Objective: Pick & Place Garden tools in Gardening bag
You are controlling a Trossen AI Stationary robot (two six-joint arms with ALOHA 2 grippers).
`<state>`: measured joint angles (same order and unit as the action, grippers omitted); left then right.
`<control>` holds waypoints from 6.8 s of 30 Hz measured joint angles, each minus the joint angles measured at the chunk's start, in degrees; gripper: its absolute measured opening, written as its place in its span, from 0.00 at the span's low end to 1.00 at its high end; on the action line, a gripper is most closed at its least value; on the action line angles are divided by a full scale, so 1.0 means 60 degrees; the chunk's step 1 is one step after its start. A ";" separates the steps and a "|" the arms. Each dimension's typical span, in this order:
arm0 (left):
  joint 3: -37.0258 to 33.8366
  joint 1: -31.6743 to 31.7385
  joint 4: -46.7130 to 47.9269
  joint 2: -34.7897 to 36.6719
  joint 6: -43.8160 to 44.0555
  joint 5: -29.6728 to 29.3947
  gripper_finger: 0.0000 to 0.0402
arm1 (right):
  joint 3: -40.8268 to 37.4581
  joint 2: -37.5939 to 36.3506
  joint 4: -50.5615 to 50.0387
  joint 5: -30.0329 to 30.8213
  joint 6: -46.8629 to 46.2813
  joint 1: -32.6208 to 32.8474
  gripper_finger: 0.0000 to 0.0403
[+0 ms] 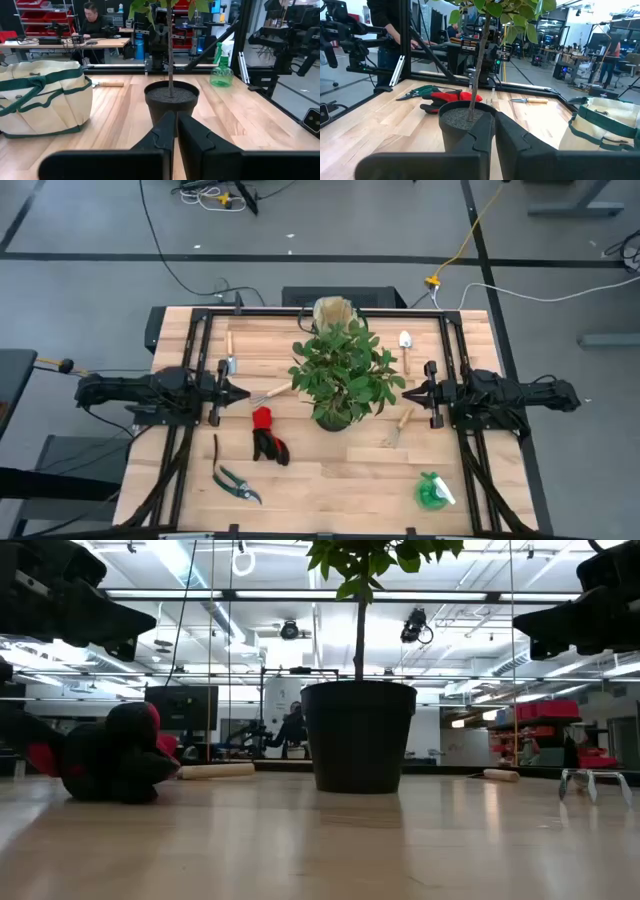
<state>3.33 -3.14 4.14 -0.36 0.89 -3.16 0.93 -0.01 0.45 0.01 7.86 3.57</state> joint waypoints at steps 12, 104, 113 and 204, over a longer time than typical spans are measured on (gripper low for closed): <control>-0.0004 0.0000 -0.0002 0.0004 -0.0002 0.0002 0.06 | 0.0000 0.0000 -0.0004 0.0004 -0.0001 0.0000 0.06; -0.0002 0.0000 -0.0004 0.0000 -0.0002 0.0002 0.06 | 0.0001 0.0000 -0.0002 0.0002 -0.0001 0.0002 0.06; -0.0002 0.0001 -0.0002 0.0001 0.0000 0.0000 0.06 | 0.0001 0.0000 -0.0002 0.0003 0.0000 0.0000 0.06; 0.0000 0.0001 -0.0004 0.0003 -0.0001 0.0000 0.06 | 0.6189 0.3123 -0.1670 0.0569 -0.1490 0.0004 0.06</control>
<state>3.33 -3.13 4.12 -0.34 0.88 -3.16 38.07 18.73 -9.57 3.43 -1.08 3.60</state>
